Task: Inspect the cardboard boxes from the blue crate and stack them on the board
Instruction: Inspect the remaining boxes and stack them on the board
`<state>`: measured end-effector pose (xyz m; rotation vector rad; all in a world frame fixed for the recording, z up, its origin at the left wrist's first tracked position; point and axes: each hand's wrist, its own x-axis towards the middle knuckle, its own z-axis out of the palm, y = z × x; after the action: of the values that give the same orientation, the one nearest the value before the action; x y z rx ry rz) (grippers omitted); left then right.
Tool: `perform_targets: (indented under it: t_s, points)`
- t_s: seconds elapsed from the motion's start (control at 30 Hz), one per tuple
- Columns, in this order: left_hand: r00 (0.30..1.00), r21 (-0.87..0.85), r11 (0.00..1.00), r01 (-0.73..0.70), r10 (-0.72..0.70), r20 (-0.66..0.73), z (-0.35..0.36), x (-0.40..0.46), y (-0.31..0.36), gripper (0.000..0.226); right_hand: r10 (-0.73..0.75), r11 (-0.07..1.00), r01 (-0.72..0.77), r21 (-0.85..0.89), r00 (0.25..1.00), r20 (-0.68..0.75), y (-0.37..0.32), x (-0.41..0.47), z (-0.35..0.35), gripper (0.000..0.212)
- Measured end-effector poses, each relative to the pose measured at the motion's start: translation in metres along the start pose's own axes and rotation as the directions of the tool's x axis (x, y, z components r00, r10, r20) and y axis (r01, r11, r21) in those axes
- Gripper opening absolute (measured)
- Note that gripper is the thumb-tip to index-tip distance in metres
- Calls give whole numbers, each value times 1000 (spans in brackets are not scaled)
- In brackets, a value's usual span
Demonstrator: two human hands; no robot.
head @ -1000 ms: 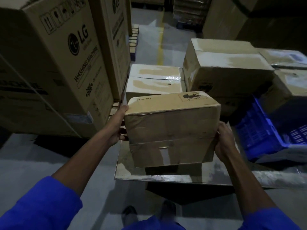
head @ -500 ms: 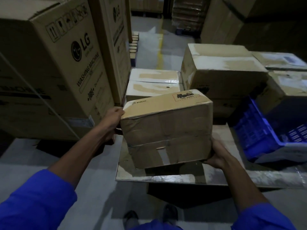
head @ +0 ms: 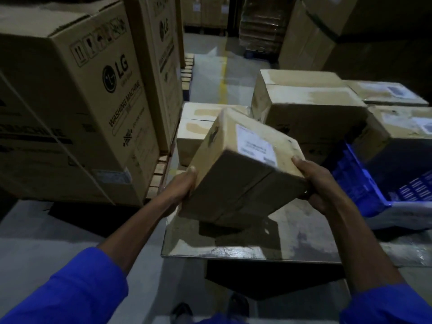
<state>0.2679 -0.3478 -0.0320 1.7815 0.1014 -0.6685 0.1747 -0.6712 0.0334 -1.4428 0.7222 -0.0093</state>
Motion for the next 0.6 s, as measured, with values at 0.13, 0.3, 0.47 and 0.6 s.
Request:
perform_targets:
  t_s: [0.13, 0.3, 0.47, 0.6]
  points:
    - [990, -203, 976, -79, 101, 101, 7, -8, 8, 66, -68, 992, 72, -104, 997, 44, 0, -6, 18, 50]
    - [992, -393, 911, -122, 124, -21, -10, -17, 30, 69, -109, 982, 123, -141, 988, 105, -2, -6, 34, 44]
    - [988, -323, 933, -157, 146, -60, -29, -21, 56, 57, -116, 978, 135, -161, 986, 117, -8, 0, 58, 60]
    - [995, -262, 960, -98, 85, -58, -28, -17, 66, 43, -94, 976, 124, -177, 981, 170, -14, 7, 69, 104]
